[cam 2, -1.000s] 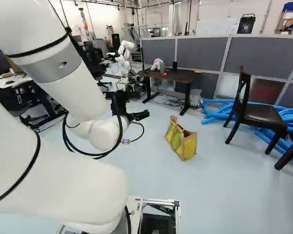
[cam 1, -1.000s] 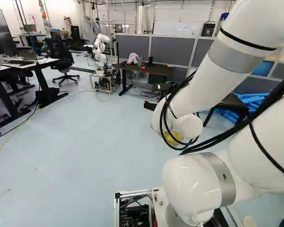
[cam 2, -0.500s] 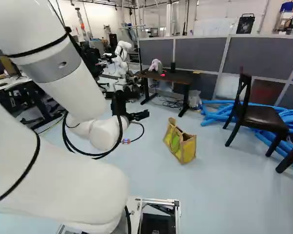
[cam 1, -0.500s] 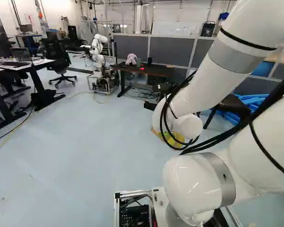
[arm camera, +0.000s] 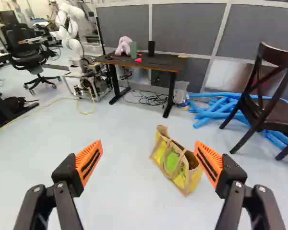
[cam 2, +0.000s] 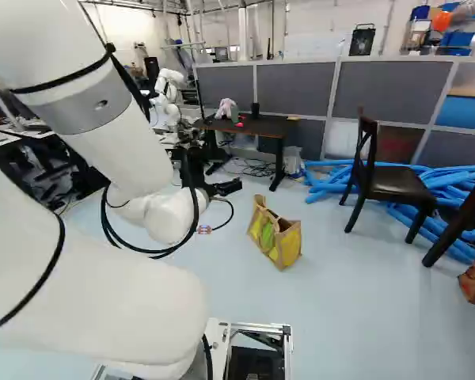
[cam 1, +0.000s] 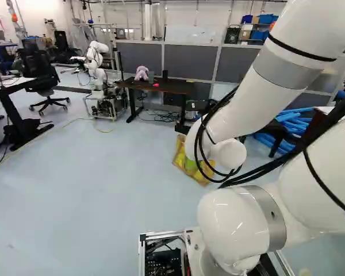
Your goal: Pick up the bag on the ground and place it on the table
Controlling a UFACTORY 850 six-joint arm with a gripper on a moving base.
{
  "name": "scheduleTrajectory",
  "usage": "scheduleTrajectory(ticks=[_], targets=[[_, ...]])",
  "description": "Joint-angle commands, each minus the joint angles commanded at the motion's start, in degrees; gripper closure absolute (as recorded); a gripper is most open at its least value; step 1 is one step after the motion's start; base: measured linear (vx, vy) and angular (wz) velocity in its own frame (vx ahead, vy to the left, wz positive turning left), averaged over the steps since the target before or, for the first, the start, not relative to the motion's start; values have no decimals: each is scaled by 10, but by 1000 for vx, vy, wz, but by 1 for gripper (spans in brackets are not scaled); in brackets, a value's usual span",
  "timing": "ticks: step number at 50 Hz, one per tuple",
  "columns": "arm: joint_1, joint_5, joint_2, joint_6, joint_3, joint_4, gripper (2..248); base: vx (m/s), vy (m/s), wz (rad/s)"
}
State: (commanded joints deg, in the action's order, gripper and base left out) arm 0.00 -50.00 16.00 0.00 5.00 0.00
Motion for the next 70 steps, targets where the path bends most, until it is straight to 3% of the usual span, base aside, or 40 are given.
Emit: scheduleTrajectory(ticks=[21,70], targets=[[0,0,0,0,0,0,3,165,-55,-294],[0,0,0,0,0,0,3,170,5,-214]])
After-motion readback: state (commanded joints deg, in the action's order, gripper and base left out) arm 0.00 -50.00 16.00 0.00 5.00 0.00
